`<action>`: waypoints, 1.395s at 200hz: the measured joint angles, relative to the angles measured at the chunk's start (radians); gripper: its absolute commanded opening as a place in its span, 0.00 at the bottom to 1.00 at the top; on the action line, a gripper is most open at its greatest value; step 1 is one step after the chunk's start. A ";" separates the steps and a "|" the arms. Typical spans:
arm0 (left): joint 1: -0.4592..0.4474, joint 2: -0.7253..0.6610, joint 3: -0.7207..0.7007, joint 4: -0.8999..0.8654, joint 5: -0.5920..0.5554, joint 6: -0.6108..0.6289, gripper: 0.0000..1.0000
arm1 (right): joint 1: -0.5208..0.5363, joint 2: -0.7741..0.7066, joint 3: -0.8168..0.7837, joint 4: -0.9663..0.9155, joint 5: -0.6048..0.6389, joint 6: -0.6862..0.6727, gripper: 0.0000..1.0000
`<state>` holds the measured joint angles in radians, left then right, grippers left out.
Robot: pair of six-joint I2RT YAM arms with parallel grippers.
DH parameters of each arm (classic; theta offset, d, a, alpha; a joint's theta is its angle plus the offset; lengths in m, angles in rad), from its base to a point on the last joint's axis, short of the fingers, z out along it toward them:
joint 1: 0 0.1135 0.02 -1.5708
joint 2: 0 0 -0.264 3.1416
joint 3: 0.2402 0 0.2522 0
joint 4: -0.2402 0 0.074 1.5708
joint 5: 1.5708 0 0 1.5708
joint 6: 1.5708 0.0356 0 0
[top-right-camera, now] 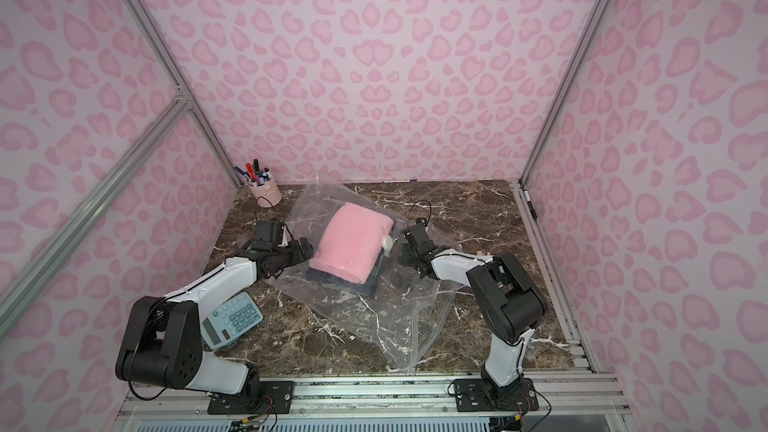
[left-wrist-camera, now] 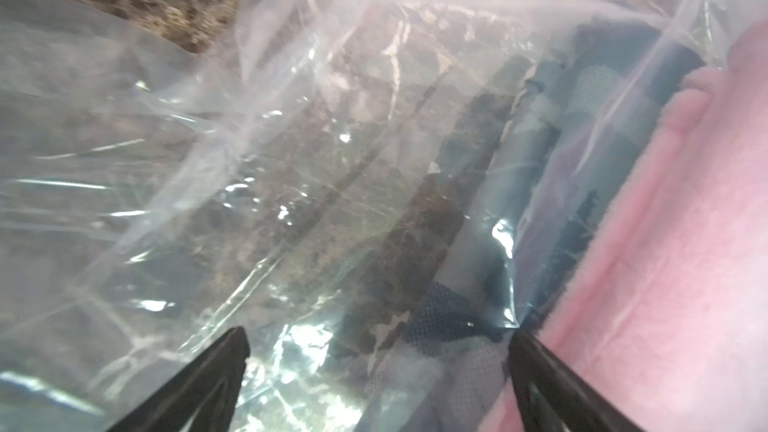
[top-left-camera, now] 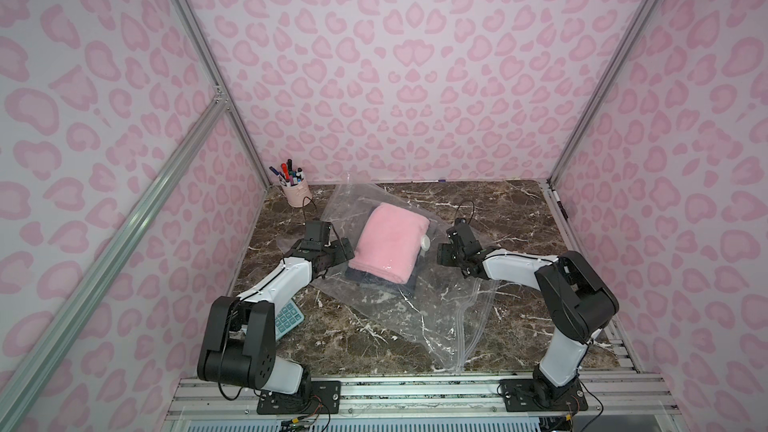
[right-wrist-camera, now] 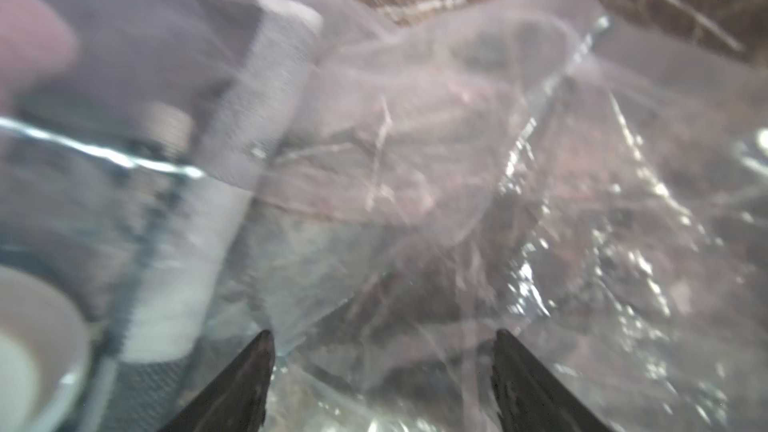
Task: Take the blanket out of the vacuum bag
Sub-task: Adjust the vacuum bag at the center of the board, then open the vacuum bag at the center of the board.
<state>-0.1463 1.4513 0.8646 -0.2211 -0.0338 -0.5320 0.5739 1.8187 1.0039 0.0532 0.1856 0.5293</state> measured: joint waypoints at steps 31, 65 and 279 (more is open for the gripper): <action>-0.003 -0.100 0.050 -0.053 -0.076 0.015 0.99 | 0.008 -0.037 0.068 0.012 -0.039 -0.063 0.80; -0.092 -0.236 0.110 -0.050 -0.066 0.110 0.96 | 0.034 -0.232 0.132 -0.101 0.077 -0.110 0.82; -1.191 0.559 0.687 -0.331 -0.462 0.271 0.92 | -0.752 -0.728 -0.372 -0.274 -0.082 0.036 0.84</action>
<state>-1.3376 2.0106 1.5520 -0.5518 -0.4957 -0.2607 -0.1783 1.0908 0.6323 -0.2207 0.1040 0.5655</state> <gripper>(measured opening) 0.918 0.837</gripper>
